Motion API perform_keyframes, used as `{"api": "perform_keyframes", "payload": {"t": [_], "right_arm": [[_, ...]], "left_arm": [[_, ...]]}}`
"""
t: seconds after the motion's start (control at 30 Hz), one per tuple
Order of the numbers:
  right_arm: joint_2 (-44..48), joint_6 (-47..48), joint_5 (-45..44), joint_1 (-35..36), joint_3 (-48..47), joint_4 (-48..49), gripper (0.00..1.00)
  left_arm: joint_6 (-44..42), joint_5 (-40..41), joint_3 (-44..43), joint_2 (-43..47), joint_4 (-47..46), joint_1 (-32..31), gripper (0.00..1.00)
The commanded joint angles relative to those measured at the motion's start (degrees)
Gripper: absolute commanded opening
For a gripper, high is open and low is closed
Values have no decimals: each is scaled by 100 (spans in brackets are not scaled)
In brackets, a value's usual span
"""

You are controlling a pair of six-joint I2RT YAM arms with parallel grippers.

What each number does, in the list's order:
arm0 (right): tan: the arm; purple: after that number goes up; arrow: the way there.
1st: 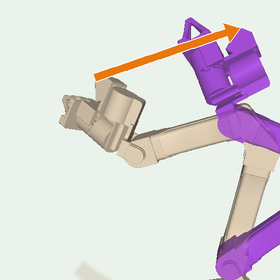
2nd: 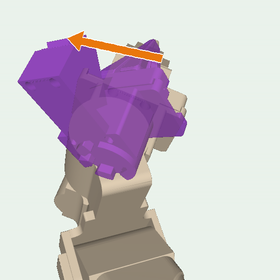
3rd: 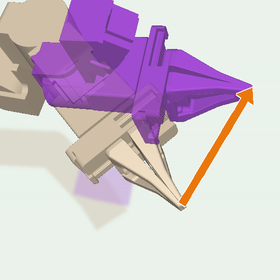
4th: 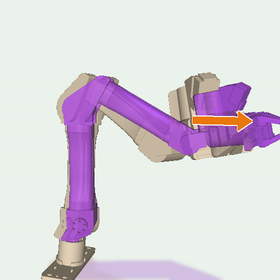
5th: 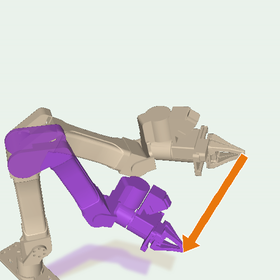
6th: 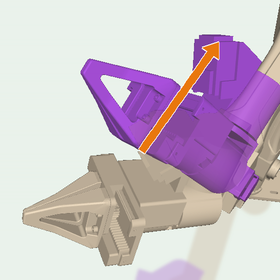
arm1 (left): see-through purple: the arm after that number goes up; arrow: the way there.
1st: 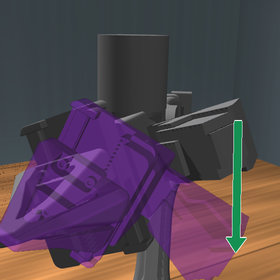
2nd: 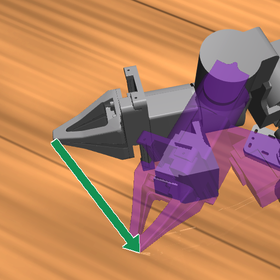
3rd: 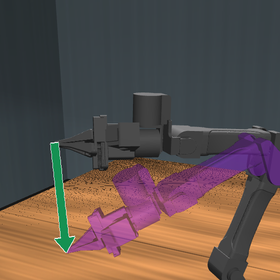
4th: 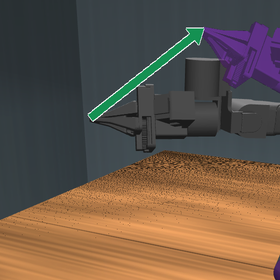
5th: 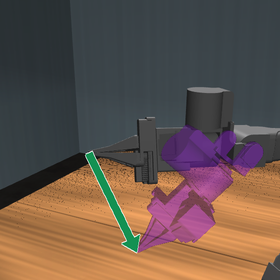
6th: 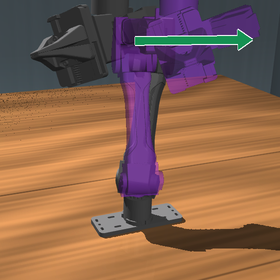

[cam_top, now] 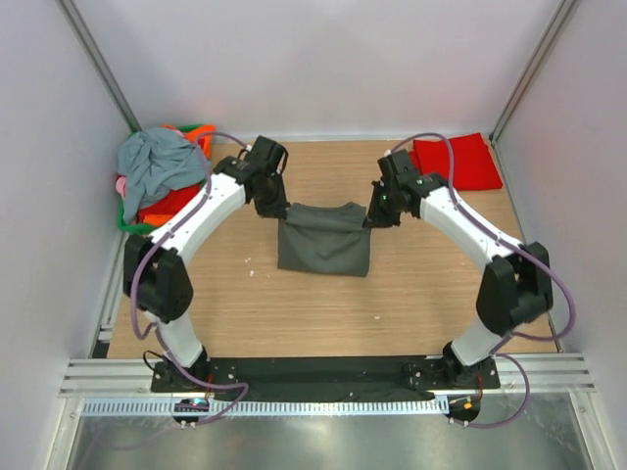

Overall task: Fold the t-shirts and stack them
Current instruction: Fold the tshirt, then neatly place the folded tshirt to the corner

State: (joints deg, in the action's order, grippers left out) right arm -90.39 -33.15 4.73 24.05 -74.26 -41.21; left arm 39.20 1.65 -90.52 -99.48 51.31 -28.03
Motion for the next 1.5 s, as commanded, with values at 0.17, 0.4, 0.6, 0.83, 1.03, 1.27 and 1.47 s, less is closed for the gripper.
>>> {"api": "perform_keyframes", "payload": {"t": [0.17,0.4,0.6,0.83,1.03,1.27,1.47], "right_arm": [[-3069,677,440,-936,-3688,-466,76],[-3496,836,432,-1122,-4131,-392,100],[-1378,582,800,-1113,-1053,1270,100],[-1068,590,1371,-1122,350,2003,100],[-1648,634,1539,-1122,439,2433,100],[-2289,240,1654,-1122,570,3240,88],[-2808,-454,1338,-929,746,3943,78]], "left_arm": [[-546,-368,-2958,-2753,316,842,54],[-413,-394,-3960,-2948,763,1037,80],[-413,-779,-2085,-1576,-181,1045,82],[-440,-1281,-714,-1100,-824,1019,80],[-484,-1369,304,-574,-1026,940,76],[-422,-1334,1333,541,-1053,905,75],[-290,-1132,2240,1624,-1027,861,75]]}}
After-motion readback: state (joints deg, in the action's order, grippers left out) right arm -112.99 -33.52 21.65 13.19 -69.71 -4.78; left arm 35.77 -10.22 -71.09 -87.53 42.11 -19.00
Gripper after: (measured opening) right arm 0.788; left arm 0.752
